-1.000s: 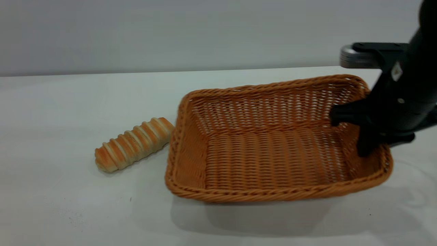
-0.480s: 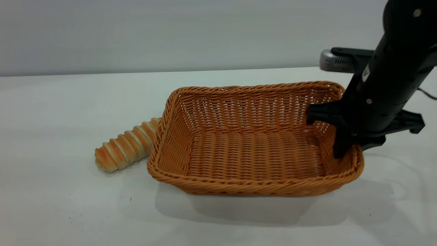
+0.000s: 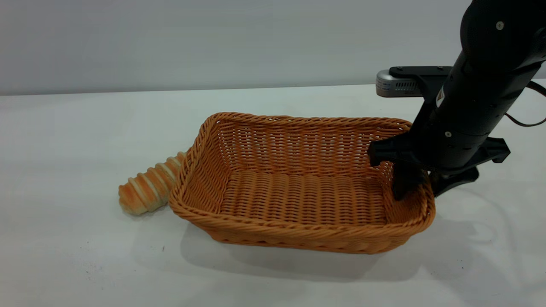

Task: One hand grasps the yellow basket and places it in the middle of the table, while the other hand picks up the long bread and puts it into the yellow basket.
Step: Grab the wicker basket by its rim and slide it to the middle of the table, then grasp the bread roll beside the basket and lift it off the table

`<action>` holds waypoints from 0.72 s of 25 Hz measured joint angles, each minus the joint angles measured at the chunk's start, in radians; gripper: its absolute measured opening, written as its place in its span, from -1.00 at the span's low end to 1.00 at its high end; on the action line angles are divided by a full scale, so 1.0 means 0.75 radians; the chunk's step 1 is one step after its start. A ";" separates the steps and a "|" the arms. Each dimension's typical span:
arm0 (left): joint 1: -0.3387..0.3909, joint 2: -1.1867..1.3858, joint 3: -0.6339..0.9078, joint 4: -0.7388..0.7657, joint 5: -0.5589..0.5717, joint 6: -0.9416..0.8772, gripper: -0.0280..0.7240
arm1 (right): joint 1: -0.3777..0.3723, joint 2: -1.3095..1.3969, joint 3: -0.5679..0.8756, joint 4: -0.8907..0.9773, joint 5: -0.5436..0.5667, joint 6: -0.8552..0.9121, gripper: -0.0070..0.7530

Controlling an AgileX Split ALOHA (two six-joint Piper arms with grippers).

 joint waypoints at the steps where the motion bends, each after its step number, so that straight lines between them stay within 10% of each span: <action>1: 0.000 0.000 0.000 0.000 0.000 0.000 0.57 | 0.000 0.000 0.000 -0.003 0.000 0.000 0.49; 7: 0.000 0.000 0.000 0.000 -0.023 -0.003 0.57 | 0.000 -0.037 0.000 -0.171 0.067 -0.034 0.85; 18: 0.000 0.198 -0.064 0.000 -0.097 -0.004 0.57 | -0.001 -0.391 0.000 -0.388 0.199 -0.034 0.49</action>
